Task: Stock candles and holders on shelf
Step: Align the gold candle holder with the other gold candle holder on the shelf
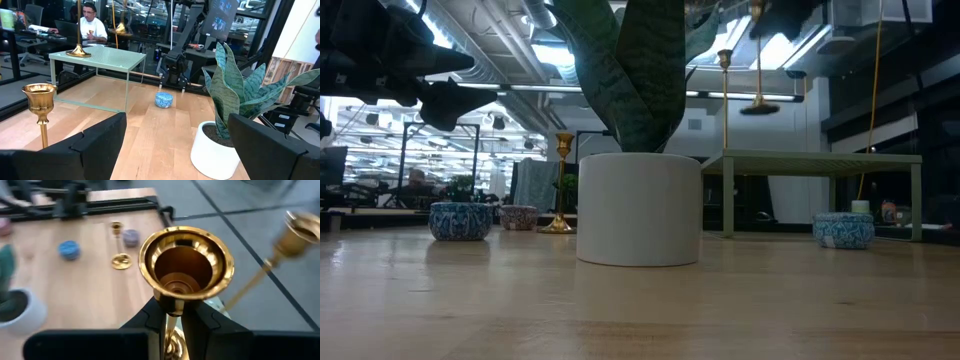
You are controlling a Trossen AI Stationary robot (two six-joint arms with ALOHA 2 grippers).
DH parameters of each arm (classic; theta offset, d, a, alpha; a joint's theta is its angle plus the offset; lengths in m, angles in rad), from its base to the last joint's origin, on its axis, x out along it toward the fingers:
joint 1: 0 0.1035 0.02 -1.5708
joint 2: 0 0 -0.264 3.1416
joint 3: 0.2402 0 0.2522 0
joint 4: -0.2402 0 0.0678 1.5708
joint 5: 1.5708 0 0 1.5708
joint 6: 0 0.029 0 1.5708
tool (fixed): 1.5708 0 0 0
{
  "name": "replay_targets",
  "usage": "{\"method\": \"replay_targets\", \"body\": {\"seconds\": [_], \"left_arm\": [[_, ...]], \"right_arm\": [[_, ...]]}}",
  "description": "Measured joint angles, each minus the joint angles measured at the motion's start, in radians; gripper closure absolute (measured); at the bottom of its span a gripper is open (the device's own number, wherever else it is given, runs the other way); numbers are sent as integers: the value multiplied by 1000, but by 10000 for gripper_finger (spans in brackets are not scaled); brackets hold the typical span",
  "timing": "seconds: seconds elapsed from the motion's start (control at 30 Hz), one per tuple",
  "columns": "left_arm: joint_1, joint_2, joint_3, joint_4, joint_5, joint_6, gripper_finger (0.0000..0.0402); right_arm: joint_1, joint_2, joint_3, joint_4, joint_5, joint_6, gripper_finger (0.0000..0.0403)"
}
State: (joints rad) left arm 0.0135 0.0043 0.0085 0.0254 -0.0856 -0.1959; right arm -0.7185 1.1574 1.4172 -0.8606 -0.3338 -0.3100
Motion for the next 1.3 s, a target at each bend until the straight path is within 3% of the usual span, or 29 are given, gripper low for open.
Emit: {"method": "replay_targets", "body": {"seconds": [0.27, 0.8, 1.0, 1.3], "left_arm": [[0, 0, 0, 0, 0, 0, 56], [0, 0, 0, 0, 0, 0, 56], [0, 0, 0, 0, 0, 0, 56], [1, 0, 0, 0, 0, 0, 56]], "right_arm": [[-107, 0, -104, 35, 213, 73, 357], [-188, 8, -281, 329, 232, 213, 357], [-190, 8, -314, 360, 297, 223, 357], [-195, 8, -315, 370, 297, 224, 356]]}}
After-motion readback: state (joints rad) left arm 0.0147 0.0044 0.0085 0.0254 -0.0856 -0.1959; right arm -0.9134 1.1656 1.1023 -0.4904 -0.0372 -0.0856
